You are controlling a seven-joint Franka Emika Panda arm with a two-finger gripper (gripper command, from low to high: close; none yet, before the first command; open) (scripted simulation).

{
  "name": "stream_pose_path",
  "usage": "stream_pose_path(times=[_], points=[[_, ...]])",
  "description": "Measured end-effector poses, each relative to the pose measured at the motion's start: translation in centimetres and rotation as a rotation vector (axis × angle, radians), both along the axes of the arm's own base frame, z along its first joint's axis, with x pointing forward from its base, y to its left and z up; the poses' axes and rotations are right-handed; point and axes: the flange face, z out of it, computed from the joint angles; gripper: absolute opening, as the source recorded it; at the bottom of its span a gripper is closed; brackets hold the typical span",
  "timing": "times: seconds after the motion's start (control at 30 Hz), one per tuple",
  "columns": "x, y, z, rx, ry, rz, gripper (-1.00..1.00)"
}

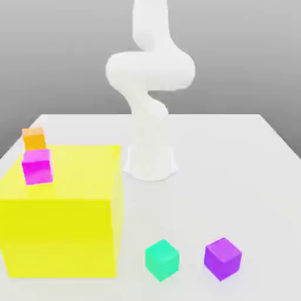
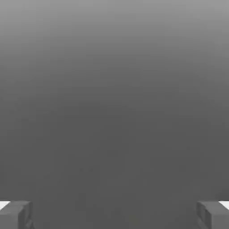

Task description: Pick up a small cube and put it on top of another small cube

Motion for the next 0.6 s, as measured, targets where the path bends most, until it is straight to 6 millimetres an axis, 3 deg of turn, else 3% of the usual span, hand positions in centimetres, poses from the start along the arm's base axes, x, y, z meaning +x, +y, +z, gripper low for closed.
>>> stream_pose_path(times=[0.13,0.3,0.43,0.6], points=[[4.5,0.4,-8.4,0.107,0.136,-0.11,0.0],[7.6,1.2,-19.1,0.205,0.3,-0.265,0.0],[8.1,1.8,-27.8,0.256,0.426,-0.404,0.0],[6.5,2.3,-38.2,0.285,0.572,-0.596,0.0]])
